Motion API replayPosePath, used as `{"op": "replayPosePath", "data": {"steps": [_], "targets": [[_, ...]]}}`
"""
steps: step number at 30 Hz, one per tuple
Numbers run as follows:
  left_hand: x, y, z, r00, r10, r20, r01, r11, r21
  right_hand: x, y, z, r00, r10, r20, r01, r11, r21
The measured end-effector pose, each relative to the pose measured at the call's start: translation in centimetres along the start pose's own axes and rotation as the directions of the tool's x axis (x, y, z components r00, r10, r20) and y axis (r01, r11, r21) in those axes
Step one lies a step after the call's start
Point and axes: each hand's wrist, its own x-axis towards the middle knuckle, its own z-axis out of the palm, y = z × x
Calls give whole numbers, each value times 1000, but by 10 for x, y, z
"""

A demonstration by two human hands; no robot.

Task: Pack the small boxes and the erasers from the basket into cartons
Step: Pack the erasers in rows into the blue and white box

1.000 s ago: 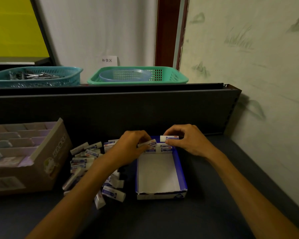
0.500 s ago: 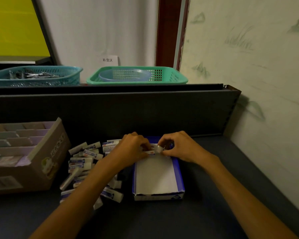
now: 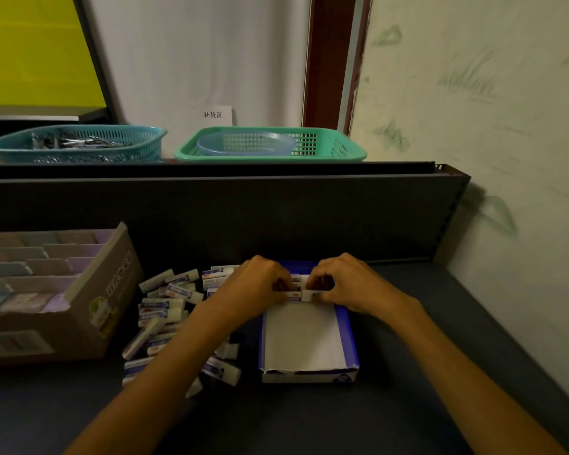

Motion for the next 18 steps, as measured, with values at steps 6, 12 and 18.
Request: {"op": "replayPosePath", "data": {"steps": [6, 12, 18], "targets": [[-2, -1, 1, 999, 35, -36, -33, 999, 40, -1, -1, -4, 1000, -24, 15, 24, 1000, -12], [0, 1, 2, 999, 10, -51, -9, 1000, 23, 3, -3, -4, 999, 6, 42, -6, 1000, 1], [1, 0, 1, 999, 12, -30, -11, 1000, 26, 5, -5, -5, 998, 22, 58, -22, 1000, 0]]}}
